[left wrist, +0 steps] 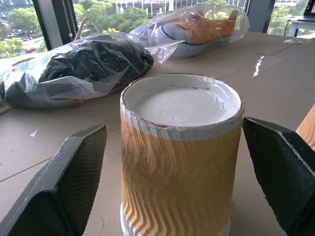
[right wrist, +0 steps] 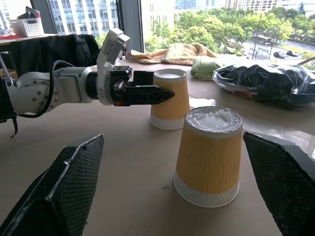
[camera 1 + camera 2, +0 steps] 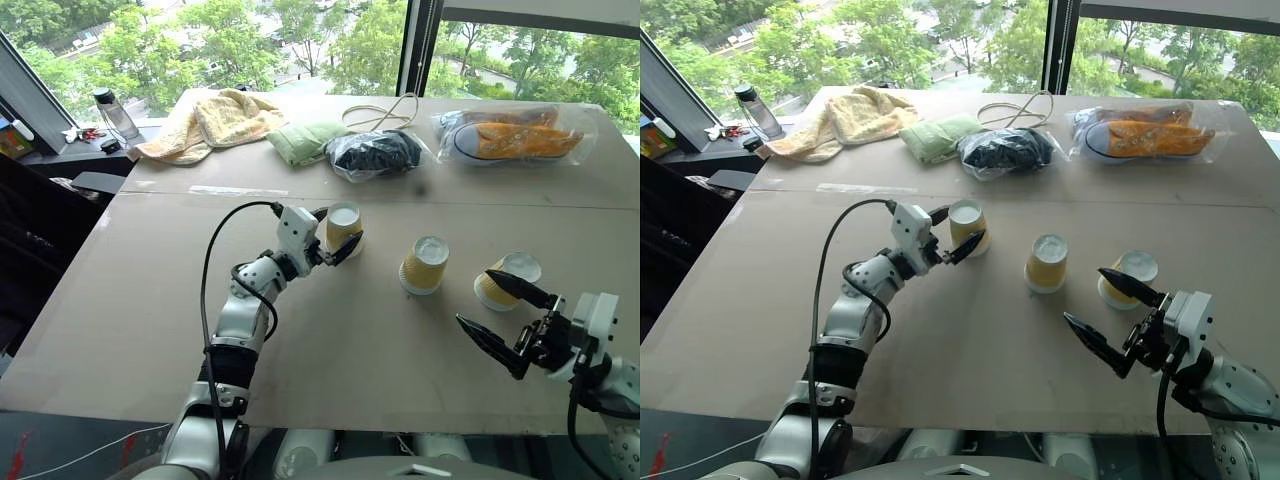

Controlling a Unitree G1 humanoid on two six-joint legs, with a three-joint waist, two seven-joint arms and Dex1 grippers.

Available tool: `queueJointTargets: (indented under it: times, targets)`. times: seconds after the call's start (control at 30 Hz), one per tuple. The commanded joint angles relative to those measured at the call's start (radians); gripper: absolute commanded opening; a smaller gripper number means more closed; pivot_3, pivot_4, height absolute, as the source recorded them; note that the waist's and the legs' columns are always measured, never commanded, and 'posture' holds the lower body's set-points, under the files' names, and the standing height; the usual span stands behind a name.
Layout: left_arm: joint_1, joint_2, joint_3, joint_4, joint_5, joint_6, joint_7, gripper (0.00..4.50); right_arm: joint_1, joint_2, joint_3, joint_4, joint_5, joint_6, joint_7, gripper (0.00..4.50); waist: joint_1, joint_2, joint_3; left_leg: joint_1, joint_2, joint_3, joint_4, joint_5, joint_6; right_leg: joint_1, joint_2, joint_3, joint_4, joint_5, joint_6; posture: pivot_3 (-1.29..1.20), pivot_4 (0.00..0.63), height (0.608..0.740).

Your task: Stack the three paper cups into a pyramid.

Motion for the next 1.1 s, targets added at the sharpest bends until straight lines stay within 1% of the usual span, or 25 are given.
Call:
queueJointTargets:
  times: [0.03,0.07,0.1,0.13,0.2,0.23,0.4,0.5,0.57,0.7,0.8,0.9,0.97,1.1]
  targets:
    - [-0.032,-0.008,0.012,-0.001,-0.025,-0.039,-0.019,4.47,0.008,0.000,-0.026,-0.033,0.017,-0.017,-0.005,4.50,0.000,0.000,0.000,0.000,0.000,0.000,0.000,0.000,0.000,0.000,0.000,0.000,0.000,0.000,0.000,0.00,0.150,0.740]
    - [-0.035,-0.010,0.015,0.002,-0.022,-0.051,-0.014,4.08,0.008,0.000,-0.026,-0.033,0.018,-0.018,-0.005,4.50,0.000,0.000,0.000,0.000,0.000,0.000,0.000,0.000,0.000,0.000,0.000,0.000,0.000,0.000,0.000,0.00,0.150,0.740]
    - [-0.038,-0.011,0.018,0.004,-0.020,-0.060,-0.011,3.95,0.008,0.000,-0.026,-0.033,0.018,-0.019,-0.004,4.50,0.000,0.000,0.000,0.000,0.000,0.000,0.000,0.000,0.000,0.000,0.000,0.000,0.000,0.000,0.000,0.00,0.150,0.740]
    - [-0.041,-0.011,0.020,0.004,-0.019,-0.065,-0.009,3.65,0.007,0.000,-0.025,-0.032,0.021,-0.019,-0.002,4.50,-0.001,0.000,0.000,0.000,0.000,0.000,0.000,0.000,0.000,0.000,0.000,0.000,0.000,0.000,0.000,0.00,0.150,0.740]
    - [-0.043,-0.007,0.020,0.002,-0.019,-0.070,-0.013,2.74,0.007,0.000,-0.023,-0.032,0.024,-0.017,-0.001,4.50,-0.001,0.000,0.000,0.000,0.000,0.000,0.000,0.000,0.000,0.000,0.000,0.000,0.000,0.000,0.000,0.00,0.150,0.740]
    - [-0.043,-0.005,0.021,0.001,-0.019,-0.072,-0.016,2.47,0.006,0.000,-0.022,-0.031,0.025,-0.016,0.001,4.50,0.000,0.000,0.000,0.000,0.000,0.000,0.000,0.000,0.000,0.000,0.000,0.000,0.000,0.000,0.000,0.00,0.150,0.740]
    - [-0.041,0.005,0.022,0.012,-0.016,-0.095,-0.026,2.47,0.002,0.000,-0.018,-0.029,0.026,-0.017,0.003,4.50,0.000,0.000,0.000,0.000,0.000,0.000,0.000,0.000,0.000,0.000,0.000,0.000,0.000,0.000,0.000,0.00,0.150,0.740]
    - [-0.052,0.010,0.016,-0.010,-0.043,-0.095,-0.076,2.47,0.004,-0.003,-0.025,-0.028,0.033,-0.017,0.008,4.50,0.000,0.000,0.000,0.000,0.000,0.000,0.000,0.000,0.000,0.000,0.000,0.000,0.000,0.000,0.000,0.00,0.150,0.740]
    - [-0.069,0.013,0.010,-0.052,-0.083,-0.052,-0.119,2.47,0.008,-0.003,-0.033,-0.027,0.035,-0.020,0.009,4.50,0.000,0.000,0.000,0.000,0.000,0.000,0.000,0.000,0.000,0.000,0.000,0.000,0.000,0.000,0.000,0.00,0.150,0.740]
    - [-0.144,0.034,-0.043,-0.168,-0.190,0.133,-0.254,2.47,0.027,-0.002,-0.057,-0.024,0.044,-0.026,0.012,4.50,0.003,-0.001,0.000,-0.001,0.000,-0.001,0.000,0.000,0.000,0.000,0.000,-0.001,0.000,0.000,0.000,0.00,0.150,0.740]
    - [-0.155,0.077,-0.087,-0.179,-0.161,0.174,-0.312,2.47,0.031,0.000,-0.064,-0.025,0.039,-0.030,0.004,4.50,-0.003,0.001,0.000,-0.001,0.000,0.000,0.000,0.000,0.000,0.000,0.002,-0.001,0.000,0.000,0.000,0.00,0.150,0.740]
    - [-0.161,0.096,-0.104,-0.170,-0.159,0.191,-0.348,2.47,0.039,0.005,-0.061,-0.026,0.035,-0.038,0.003,4.50,-0.013,0.002,-0.001,0.001,0.000,0.001,0.000,0.000,0.000,0.000,0.005,0.002,0.001,0.000,0.000,0.00,0.150,0.740]
    - [-0.162,0.116,-0.129,-0.142,-0.119,0.161,-0.374,2.47,0.048,0.010,-0.057,-0.029,0.031,-0.045,0.000,4.50,-0.017,0.002,-0.001,0.001,0.001,0.001,0.000,0.000,0.000,0.000,0.006,0.002,0.001,0.000,0.000,0.00,0.150,0.740]
    - [-0.159,0.105,-0.146,-0.096,-0.099,0.136,-0.386,2.47,0.066,0.020,-0.060,-0.027,0.024,-0.064,0.000,4.50,-0.020,0.002,-0.001,0.001,0.001,0.001,0.000,0.000,0.000,0.000,0.007,0.002,0.002,0.000,0.000,0.00,0.150,0.740]
